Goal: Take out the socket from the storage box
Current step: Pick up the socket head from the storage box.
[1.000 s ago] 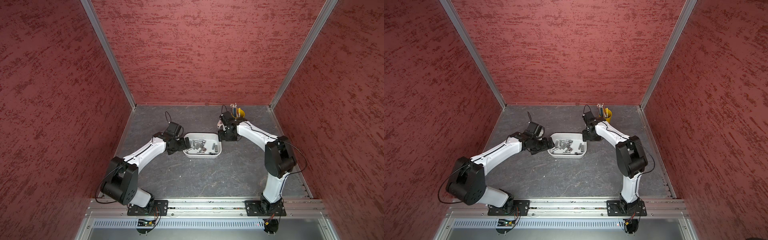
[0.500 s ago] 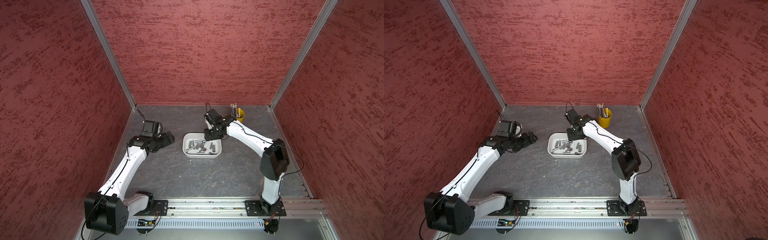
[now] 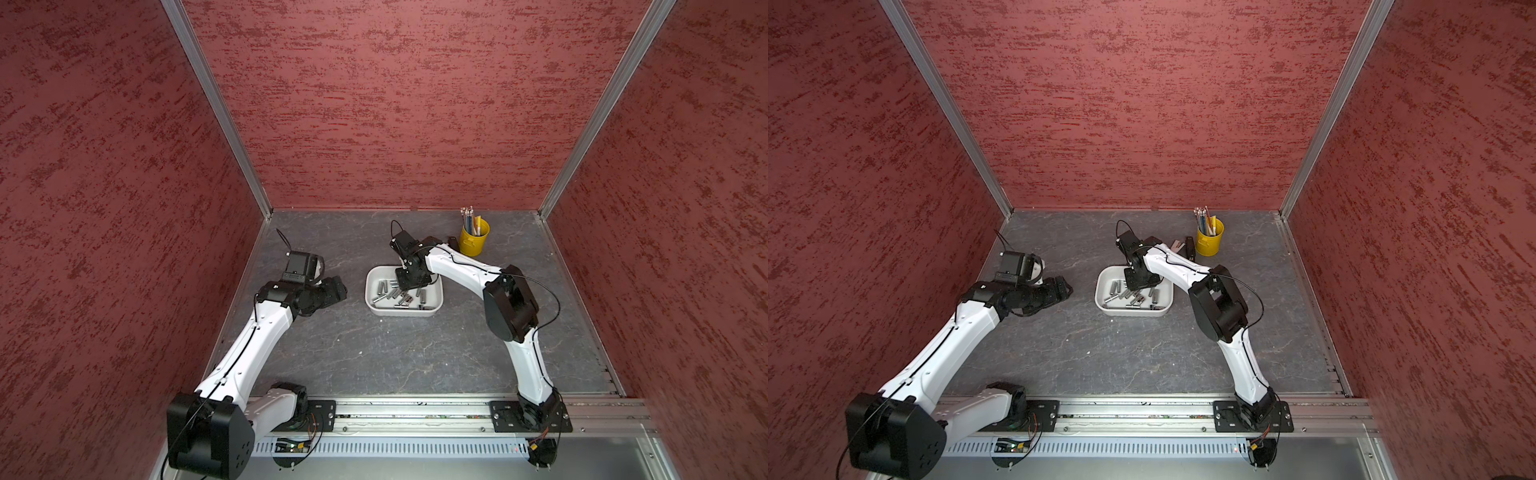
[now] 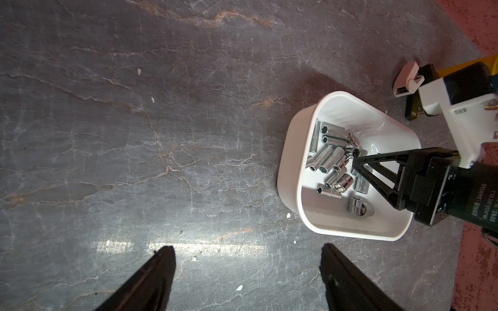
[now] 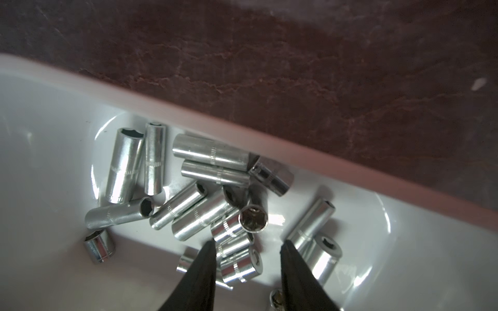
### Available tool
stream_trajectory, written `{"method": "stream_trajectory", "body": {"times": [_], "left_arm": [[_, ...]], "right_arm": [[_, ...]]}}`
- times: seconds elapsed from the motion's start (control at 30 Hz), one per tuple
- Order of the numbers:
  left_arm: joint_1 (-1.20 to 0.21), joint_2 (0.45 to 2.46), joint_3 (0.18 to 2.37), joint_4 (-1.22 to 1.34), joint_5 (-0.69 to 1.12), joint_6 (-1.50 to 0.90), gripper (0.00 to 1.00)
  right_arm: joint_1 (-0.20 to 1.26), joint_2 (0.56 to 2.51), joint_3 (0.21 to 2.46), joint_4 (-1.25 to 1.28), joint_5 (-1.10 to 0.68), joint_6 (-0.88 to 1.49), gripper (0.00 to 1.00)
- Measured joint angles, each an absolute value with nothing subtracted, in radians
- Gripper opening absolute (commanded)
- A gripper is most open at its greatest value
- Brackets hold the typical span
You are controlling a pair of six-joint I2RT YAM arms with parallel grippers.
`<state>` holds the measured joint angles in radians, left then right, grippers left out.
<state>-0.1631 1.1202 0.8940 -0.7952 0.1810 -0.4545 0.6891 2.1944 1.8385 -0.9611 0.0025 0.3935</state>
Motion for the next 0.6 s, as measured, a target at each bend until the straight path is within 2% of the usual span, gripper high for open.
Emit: {"method": "stream_trajectory", "body": {"times": [0.6], "left_arm": [[-0.170,1.121,0.888,-0.794,0.180,-0.455,0.87]], "right_arm": [[0.689,2.261,1.893,-0.973,0.038,0.412,0.33]]}}
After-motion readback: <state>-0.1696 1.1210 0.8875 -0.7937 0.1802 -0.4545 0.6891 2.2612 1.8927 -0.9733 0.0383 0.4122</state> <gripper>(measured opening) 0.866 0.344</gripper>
